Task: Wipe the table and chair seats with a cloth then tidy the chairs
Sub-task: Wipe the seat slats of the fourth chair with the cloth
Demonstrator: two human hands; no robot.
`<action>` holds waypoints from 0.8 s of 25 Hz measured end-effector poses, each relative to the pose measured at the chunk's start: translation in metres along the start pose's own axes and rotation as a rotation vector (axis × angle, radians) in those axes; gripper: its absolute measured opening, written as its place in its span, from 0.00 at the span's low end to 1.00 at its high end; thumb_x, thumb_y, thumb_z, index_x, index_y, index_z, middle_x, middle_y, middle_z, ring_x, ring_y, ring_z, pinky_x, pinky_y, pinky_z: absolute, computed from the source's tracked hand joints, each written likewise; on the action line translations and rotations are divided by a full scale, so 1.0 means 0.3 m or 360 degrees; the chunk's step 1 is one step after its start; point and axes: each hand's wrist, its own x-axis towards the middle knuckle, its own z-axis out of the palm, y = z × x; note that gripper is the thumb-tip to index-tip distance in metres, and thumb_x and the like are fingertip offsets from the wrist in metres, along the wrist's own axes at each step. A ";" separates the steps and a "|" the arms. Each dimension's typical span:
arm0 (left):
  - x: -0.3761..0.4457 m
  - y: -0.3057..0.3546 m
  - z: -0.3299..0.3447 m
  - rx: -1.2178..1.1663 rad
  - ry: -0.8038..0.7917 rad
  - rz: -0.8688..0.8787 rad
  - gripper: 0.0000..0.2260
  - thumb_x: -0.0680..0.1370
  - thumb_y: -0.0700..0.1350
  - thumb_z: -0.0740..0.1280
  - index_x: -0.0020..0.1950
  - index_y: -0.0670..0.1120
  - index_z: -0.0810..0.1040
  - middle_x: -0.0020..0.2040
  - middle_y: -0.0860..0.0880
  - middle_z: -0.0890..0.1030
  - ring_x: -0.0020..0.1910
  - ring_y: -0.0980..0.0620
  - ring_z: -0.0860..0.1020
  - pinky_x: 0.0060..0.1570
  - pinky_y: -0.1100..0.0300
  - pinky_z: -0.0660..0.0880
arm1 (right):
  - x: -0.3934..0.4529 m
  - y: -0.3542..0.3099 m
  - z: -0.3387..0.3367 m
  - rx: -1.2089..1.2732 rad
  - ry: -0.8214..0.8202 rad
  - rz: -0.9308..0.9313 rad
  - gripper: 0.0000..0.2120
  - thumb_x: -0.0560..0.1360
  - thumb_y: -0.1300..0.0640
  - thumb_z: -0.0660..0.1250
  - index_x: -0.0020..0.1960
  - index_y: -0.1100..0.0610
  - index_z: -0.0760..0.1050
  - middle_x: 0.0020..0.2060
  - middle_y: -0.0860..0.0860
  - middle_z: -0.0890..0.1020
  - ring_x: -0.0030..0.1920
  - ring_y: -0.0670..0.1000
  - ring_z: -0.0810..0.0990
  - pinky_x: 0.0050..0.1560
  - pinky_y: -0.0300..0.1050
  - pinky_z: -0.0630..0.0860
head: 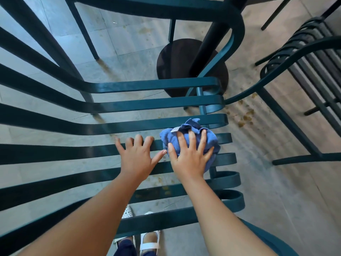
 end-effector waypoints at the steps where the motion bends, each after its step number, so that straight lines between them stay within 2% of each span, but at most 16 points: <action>1: 0.002 0.004 0.000 -0.0024 0.0049 -0.0019 0.30 0.74 0.70 0.46 0.56 0.51 0.76 0.48 0.47 0.77 0.50 0.42 0.73 0.59 0.38 0.62 | 0.007 0.021 -0.004 -0.0002 0.0018 0.0002 0.23 0.74 0.39 0.53 0.65 0.45 0.72 0.65 0.51 0.72 0.72 0.63 0.59 0.60 0.72 0.62; 5: -0.002 -0.008 0.013 -0.0098 0.0146 0.0012 0.30 0.74 0.70 0.46 0.53 0.50 0.77 0.46 0.48 0.77 0.47 0.44 0.73 0.54 0.45 0.63 | 0.048 0.099 -0.019 0.0014 0.0107 0.0074 0.21 0.75 0.44 0.53 0.60 0.52 0.75 0.62 0.54 0.75 0.69 0.62 0.65 0.58 0.68 0.67; 8: -0.004 -0.007 0.005 -0.0124 0.0140 0.0008 0.30 0.74 0.69 0.45 0.55 0.51 0.76 0.48 0.49 0.76 0.49 0.45 0.73 0.56 0.45 0.62 | 0.085 0.132 -0.019 0.0030 0.0163 0.0256 0.22 0.76 0.46 0.50 0.59 0.53 0.76 0.63 0.56 0.74 0.69 0.64 0.64 0.60 0.68 0.64; 11: -0.017 -0.027 -0.005 -0.0260 0.0142 0.0121 0.31 0.75 0.68 0.43 0.64 0.52 0.72 0.54 0.49 0.75 0.55 0.47 0.71 0.62 0.47 0.59 | 0.115 0.176 -0.037 0.0117 0.0171 0.0459 0.24 0.77 0.46 0.47 0.61 0.55 0.75 0.64 0.57 0.73 0.65 0.66 0.67 0.56 0.65 0.69; 13: -0.038 -0.077 -0.003 -0.0318 0.0138 0.0249 0.34 0.75 0.69 0.43 0.72 0.51 0.65 0.61 0.47 0.72 0.62 0.47 0.66 0.67 0.48 0.52 | 0.101 0.217 -0.045 0.0112 0.0253 0.0383 0.20 0.79 0.50 0.51 0.60 0.58 0.75 0.64 0.56 0.75 0.54 0.67 0.73 0.49 0.58 0.73; 15: -0.080 -0.145 -0.004 -0.0170 0.0055 0.0312 0.38 0.72 0.73 0.43 0.76 0.52 0.55 0.71 0.44 0.64 0.71 0.43 0.57 0.70 0.45 0.41 | 0.067 0.245 -0.042 0.0044 0.0347 0.0279 0.15 0.79 0.56 0.58 0.61 0.59 0.75 0.64 0.55 0.75 0.46 0.64 0.73 0.46 0.52 0.72; 17: -0.122 -0.202 0.002 -0.0014 -0.0056 0.0286 0.40 0.69 0.76 0.40 0.76 0.57 0.43 0.78 0.44 0.47 0.75 0.39 0.43 0.67 0.40 0.31 | 0.051 0.264 -0.055 -0.0058 0.0277 0.0202 0.14 0.78 0.60 0.62 0.62 0.60 0.74 0.64 0.54 0.75 0.45 0.63 0.73 0.44 0.48 0.68; 18: -0.142 -0.222 0.009 0.0050 -0.0087 0.0271 0.40 0.68 0.77 0.38 0.75 0.59 0.37 0.77 0.45 0.40 0.75 0.39 0.37 0.66 0.37 0.30 | 0.044 0.253 -0.081 -0.0086 0.0184 0.0167 0.14 0.78 0.60 0.61 0.63 0.60 0.74 0.64 0.54 0.75 0.45 0.63 0.74 0.44 0.47 0.65; 19: -0.158 -0.235 0.017 0.0098 -0.0095 0.0271 0.39 0.68 0.77 0.38 0.74 0.60 0.36 0.77 0.46 0.36 0.74 0.38 0.35 0.66 0.35 0.31 | 0.038 0.235 -0.117 -0.0096 0.0082 0.0125 0.15 0.80 0.59 0.57 0.64 0.59 0.73 0.63 0.55 0.76 0.47 0.63 0.75 0.45 0.48 0.65; 20: -0.172 -0.245 0.022 0.0118 -0.0082 0.0282 0.38 0.69 0.76 0.38 0.75 0.60 0.38 0.77 0.46 0.37 0.74 0.38 0.37 0.66 0.34 0.35 | 0.026 0.202 -0.157 -0.0051 -0.0026 0.0106 0.17 0.81 0.56 0.54 0.65 0.59 0.72 0.62 0.57 0.76 0.51 0.63 0.75 0.47 0.49 0.67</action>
